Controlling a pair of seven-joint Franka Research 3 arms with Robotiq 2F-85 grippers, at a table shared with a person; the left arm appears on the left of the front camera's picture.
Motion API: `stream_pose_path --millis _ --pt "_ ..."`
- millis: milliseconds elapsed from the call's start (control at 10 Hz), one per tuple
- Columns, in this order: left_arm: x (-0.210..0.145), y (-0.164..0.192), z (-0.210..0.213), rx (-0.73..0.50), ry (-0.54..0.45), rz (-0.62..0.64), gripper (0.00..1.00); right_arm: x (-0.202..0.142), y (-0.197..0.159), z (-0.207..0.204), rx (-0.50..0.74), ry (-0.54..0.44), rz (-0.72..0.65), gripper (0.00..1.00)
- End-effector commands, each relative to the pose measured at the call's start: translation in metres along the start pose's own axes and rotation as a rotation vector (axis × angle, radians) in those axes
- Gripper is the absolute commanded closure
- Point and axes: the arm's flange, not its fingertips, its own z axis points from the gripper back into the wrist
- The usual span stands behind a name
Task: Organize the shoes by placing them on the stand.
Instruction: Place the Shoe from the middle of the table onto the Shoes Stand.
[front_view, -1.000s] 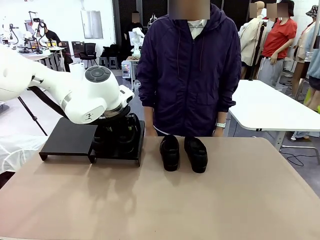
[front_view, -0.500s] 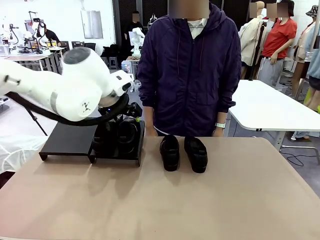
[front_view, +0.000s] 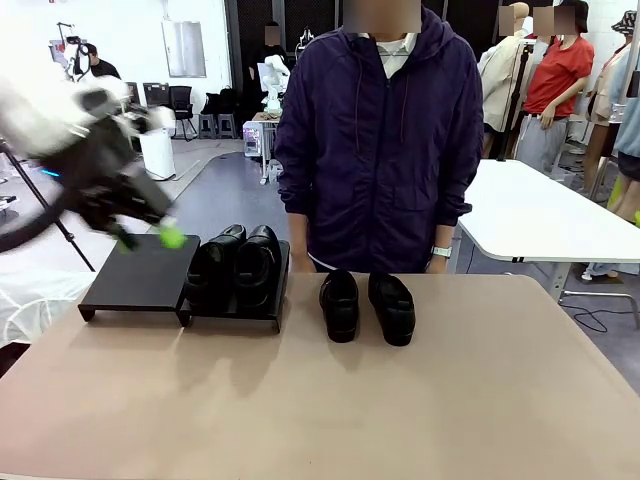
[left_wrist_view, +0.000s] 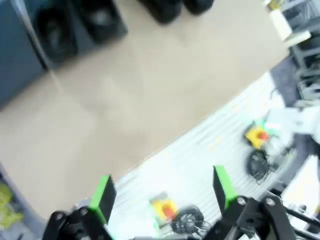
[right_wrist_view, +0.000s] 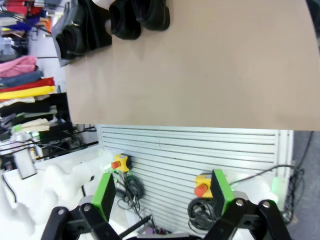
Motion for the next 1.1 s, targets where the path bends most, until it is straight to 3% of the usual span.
stream_pose_path --millis 0,100,300,400,500,600,1000 --pt "-0.023 0.048 0.075 -0.028 -0.070 0.139 0.00 0.001 0.000 0.002 0.035 0.001 0.022 0.00" --pt "-0.044 0.082 0.102 -0.101 -0.156 0.196 0.00 0.001 0.000 0.002 0.035 0.001 0.022 0.00" --pt "-0.071 0.137 0.103 -0.201 -0.286 0.295 0.00 0.001 0.000 0.002 0.035 0.001 0.022 0.00" --pt "-0.072 0.147 0.100 -0.213 -0.358 0.325 0.00 0.001 0.000 0.002 0.035 0.001 0.022 0.00" --pt "-0.070 0.152 0.096 -0.144 -0.453 0.391 0.00 0.001 0.000 0.002 0.035 0.001 0.022 0.00" --pt "-0.090 0.153 0.126 -0.175 -0.291 0.351 0.00 0.001 0.000 0.002 0.035 0.001 0.022 0.00" --pt "-0.090 0.153 0.126 -0.175 -0.291 0.351 0.00 0.001 0.000 0.002 0.035 0.001 0.022 0.00"
